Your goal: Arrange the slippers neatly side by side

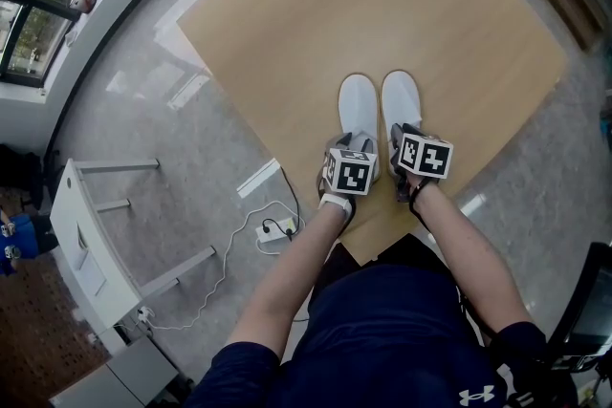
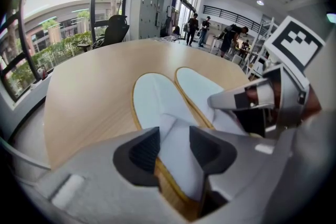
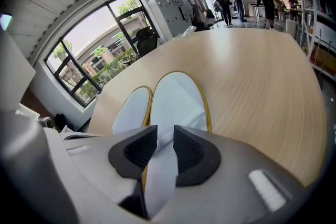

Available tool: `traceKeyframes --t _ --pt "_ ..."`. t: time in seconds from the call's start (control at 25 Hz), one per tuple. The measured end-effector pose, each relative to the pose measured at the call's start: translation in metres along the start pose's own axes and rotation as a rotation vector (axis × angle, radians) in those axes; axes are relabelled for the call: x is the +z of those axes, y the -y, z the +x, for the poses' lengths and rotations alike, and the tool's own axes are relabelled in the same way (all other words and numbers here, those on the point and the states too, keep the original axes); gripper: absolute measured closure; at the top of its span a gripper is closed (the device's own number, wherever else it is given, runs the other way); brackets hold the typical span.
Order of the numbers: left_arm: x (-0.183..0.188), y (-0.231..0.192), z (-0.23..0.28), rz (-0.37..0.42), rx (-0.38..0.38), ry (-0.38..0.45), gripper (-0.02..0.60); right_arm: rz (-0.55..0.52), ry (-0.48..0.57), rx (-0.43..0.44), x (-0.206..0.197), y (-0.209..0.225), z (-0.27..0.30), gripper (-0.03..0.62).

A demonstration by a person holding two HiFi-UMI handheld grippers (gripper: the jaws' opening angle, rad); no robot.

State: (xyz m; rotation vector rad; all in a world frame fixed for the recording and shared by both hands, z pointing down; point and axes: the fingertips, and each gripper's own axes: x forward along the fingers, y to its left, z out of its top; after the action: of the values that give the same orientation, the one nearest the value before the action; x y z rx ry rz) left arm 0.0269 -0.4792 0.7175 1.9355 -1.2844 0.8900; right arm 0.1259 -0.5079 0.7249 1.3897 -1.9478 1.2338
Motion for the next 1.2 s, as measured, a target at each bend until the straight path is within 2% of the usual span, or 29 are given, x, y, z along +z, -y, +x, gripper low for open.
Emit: traceKeyframes --t 0.56,0.72,0.88,1.04,1.2 --pt "-0.002 0.003 0.003 0.056 0.035 0.012 0.402 0.012 -0.005 0.017 -0.002 -0.005 0.002 0.49" --pt "0.0 0.002 -0.001 0.023 0.017 0.033 0.402 -0.005 0.001 0.028 0.0 -0.005 -0.001 0.5" --pt "0.011 0.001 -0.02 -0.033 -0.005 0.084 0.403 -0.02 0.064 0.087 0.016 -0.019 -0.021 0.516" --pt "0.029 0.01 -0.065 -0.103 -0.057 0.167 0.412 -0.015 0.114 0.155 0.031 -0.036 -0.05 0.526" --pt "0.044 0.026 -0.119 -0.15 -0.125 0.289 0.444 -0.012 0.164 0.301 0.044 -0.058 -0.094 0.546"
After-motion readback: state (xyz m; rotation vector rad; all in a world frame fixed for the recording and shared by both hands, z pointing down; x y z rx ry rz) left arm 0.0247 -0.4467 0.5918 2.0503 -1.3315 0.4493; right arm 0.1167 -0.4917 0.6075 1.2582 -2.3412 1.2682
